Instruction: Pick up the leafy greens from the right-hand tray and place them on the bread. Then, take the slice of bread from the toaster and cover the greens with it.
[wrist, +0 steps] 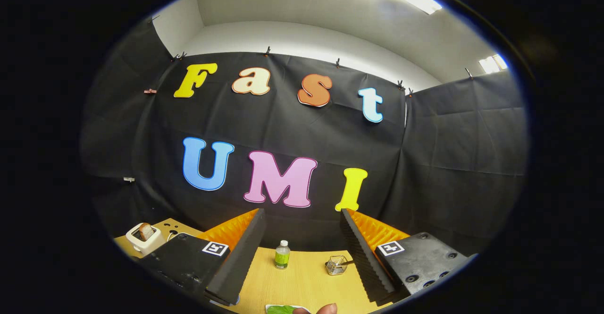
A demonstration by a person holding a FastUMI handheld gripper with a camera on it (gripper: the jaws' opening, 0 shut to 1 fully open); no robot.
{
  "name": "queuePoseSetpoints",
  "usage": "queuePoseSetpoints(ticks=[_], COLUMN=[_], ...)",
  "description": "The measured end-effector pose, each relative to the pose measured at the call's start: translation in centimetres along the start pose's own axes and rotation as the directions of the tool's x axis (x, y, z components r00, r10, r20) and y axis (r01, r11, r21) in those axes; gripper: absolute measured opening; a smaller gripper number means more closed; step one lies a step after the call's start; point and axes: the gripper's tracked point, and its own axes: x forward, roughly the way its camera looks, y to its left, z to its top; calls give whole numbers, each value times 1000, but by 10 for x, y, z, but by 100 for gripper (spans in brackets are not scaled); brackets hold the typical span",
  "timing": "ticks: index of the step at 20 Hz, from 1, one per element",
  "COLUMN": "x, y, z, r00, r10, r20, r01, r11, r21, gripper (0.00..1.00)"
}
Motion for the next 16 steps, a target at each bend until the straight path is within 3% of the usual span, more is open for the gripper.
queuePoseSetpoints(ticks=[9,12,16], x=[-2,0,-6], y=[1,14,25], z=[-7,-38,-115], r00=[1000,991,945], r10=[20,100,209], r20=[-13,-89,-251], r01=[-20,-102,-230], r11=[1000,994,971], r21=[-4,-25,-58], gripper=[98,98,97])
